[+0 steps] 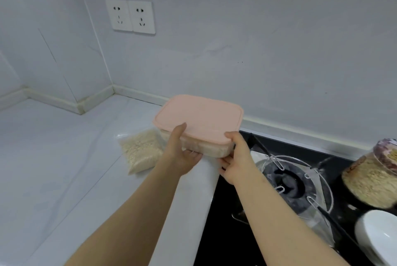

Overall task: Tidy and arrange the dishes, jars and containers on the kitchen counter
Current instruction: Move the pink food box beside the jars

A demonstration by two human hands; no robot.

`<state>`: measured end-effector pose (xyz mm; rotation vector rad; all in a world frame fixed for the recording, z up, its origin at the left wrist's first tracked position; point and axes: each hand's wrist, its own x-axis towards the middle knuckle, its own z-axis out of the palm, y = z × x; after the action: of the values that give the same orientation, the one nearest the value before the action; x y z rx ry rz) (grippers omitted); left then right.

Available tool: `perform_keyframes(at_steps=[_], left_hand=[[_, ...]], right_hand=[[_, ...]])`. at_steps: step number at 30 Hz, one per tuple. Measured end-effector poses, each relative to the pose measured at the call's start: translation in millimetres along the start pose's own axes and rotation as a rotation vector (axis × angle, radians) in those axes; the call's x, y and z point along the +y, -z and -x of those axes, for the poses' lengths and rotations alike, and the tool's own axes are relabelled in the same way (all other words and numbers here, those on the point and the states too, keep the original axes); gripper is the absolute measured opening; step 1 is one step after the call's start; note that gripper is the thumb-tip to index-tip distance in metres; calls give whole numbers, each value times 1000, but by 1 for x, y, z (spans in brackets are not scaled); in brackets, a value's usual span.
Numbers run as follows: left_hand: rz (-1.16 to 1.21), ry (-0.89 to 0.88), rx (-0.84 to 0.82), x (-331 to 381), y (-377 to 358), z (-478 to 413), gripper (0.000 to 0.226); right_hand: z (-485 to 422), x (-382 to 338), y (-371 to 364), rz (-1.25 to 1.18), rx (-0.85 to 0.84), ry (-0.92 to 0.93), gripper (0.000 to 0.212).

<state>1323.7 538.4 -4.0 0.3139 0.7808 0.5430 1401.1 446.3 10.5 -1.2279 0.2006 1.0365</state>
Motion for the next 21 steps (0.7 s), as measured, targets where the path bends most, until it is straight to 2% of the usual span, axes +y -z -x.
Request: perform_keyframes(at_steps=[4, 8, 12, 15, 18, 21], left_hand=[[-67, -39, 13, -16, -4, 27, 47], [-106, -56, -14, -39, -15, 51, 46], [-235, -55, -47, -59, -22, 71, 37], [-318, -27, -102, -78, -25, 79, 45], [-263, -34, -114, -93, -33, 84, 52], [-238, -36, -68, -113, -48, 94, 52]], right_hand=[[28, -5, 2, -85, 19, 48, 37], [46, 16, 7, -236, 50, 239, 69], [61, 23, 26, -394, 128, 367, 54], [73, 18, 53, -405, 203, 433, 61], [86, 9, 85, -401, 281, 457, 65], [106, -2, 123, -448, 301, 450, 60]])
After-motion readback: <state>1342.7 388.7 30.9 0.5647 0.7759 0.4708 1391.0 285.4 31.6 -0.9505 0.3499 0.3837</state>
